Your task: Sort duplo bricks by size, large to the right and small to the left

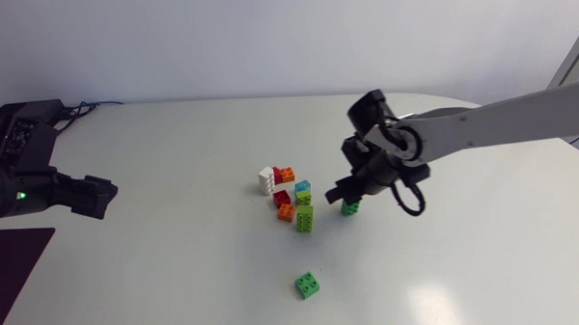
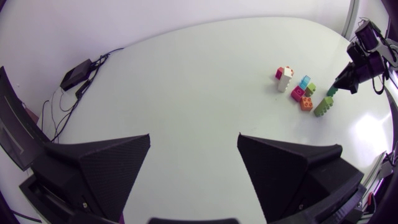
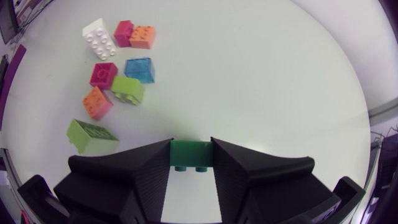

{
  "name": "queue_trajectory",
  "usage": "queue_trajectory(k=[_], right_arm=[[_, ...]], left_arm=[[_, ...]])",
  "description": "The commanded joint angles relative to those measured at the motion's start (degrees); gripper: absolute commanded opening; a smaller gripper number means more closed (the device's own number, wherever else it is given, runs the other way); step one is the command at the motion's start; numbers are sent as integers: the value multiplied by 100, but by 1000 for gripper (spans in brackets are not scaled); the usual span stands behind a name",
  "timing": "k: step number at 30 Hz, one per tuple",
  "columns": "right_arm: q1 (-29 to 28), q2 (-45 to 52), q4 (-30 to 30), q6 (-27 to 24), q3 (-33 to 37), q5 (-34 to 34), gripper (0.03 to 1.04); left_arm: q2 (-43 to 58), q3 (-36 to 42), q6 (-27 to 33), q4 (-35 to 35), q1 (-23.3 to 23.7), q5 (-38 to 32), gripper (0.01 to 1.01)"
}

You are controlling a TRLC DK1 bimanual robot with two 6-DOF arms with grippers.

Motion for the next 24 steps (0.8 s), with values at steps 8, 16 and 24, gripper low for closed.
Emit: queue_trajectory(k=[8, 16, 24], right_arm=[[-2850, -1620, -21, -1131, -1625, -301, 52], [-3281, -1813, -30, -1184, -2082, -494, 774], [-1804, -1840, -161, 240, -1133, -353, 1005]], left_arm=[[-3, -245, -79, 129, -575, 20, 977], [-3, -342, -193, 191, -777, 11, 977], [-153, -324, -114, 77, -636, 11, 977]])
